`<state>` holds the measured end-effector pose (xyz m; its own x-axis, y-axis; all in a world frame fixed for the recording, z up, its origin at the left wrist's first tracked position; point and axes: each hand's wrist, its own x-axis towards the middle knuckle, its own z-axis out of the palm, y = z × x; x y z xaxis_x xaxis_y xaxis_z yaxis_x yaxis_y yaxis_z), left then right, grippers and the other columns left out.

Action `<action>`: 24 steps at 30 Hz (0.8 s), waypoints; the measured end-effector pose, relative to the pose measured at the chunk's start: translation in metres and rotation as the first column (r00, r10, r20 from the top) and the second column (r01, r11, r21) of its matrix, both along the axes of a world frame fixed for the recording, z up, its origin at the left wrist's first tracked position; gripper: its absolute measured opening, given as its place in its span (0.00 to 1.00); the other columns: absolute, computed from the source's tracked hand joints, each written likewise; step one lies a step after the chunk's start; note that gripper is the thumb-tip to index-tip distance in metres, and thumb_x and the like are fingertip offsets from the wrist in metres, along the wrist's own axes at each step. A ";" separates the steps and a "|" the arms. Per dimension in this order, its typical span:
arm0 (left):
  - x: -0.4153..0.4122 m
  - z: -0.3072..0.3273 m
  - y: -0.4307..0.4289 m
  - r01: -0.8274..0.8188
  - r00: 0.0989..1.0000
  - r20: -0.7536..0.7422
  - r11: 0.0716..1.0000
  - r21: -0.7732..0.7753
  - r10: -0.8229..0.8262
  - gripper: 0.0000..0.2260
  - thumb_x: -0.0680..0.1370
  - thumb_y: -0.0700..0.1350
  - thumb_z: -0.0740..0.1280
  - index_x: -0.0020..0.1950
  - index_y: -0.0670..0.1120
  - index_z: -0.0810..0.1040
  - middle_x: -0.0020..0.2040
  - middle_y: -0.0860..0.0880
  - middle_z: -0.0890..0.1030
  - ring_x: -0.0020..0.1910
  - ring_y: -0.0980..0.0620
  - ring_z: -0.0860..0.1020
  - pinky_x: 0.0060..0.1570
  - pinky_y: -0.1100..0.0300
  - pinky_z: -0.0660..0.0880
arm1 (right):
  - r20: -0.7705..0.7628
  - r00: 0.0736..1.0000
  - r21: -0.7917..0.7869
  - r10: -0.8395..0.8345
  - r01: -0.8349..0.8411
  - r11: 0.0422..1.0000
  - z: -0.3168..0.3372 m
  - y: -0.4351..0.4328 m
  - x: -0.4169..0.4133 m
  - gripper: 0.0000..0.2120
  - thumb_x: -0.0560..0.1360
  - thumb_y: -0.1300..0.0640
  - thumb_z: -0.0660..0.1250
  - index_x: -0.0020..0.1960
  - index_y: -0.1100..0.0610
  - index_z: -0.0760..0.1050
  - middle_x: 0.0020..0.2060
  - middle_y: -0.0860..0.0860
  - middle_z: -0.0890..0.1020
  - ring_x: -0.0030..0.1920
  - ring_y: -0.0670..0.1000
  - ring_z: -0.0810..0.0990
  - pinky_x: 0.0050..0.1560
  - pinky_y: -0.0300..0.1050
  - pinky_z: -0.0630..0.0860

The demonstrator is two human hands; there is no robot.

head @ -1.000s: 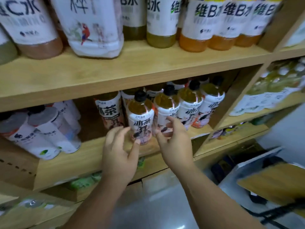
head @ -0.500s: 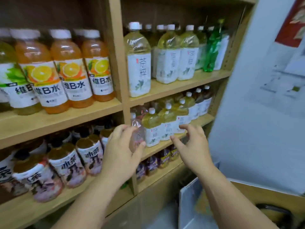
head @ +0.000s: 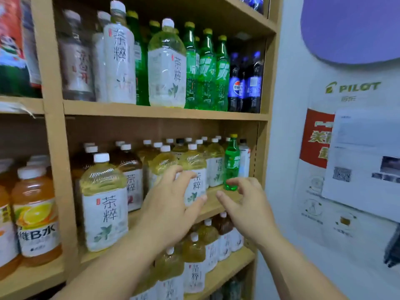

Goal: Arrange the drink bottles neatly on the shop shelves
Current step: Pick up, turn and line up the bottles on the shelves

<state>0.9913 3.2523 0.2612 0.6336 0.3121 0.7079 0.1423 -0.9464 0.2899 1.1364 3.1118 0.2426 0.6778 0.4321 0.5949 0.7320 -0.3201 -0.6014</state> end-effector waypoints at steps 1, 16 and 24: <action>0.013 0.016 0.004 0.005 1.000 0.019 1.000 0.029 -0.005 0.24 0.79 0.61 0.66 0.72 0.54 0.72 0.71 0.56 0.65 0.70 0.53 0.67 0.66 0.56 0.68 | 0.020 1.000 0.012 -0.003 0.003 1.000 0.014 0.005 0.009 0.19 0.76 0.40 0.70 0.64 0.45 0.75 0.59 0.42 0.72 0.62 0.46 0.74 0.62 0.48 0.75; 0.131 0.159 0.049 -0.196 0.977 0.047 0.802 0.564 0.206 0.25 0.77 0.64 0.62 0.70 0.53 0.70 0.68 0.49 0.71 0.63 0.44 0.71 0.61 0.46 0.72 | 0.124 0.992 0.088 -0.017 0.006 0.996 0.156 0.060 0.138 0.22 0.74 0.37 0.69 0.63 0.47 0.77 0.60 0.48 0.78 0.59 0.50 0.78 0.62 0.53 0.76; 0.177 0.116 0.049 -0.236 0.966 0.090 0.681 0.693 0.243 0.21 0.73 0.56 0.68 0.62 0.46 0.78 0.65 0.42 0.77 0.66 0.37 0.72 0.67 0.38 0.67 | 0.108 0.994 0.058 -0.003 -0.003 0.998 0.132 0.058 0.212 0.24 0.77 0.42 0.69 0.69 0.49 0.75 0.65 0.50 0.77 0.59 0.49 0.77 0.57 0.44 0.71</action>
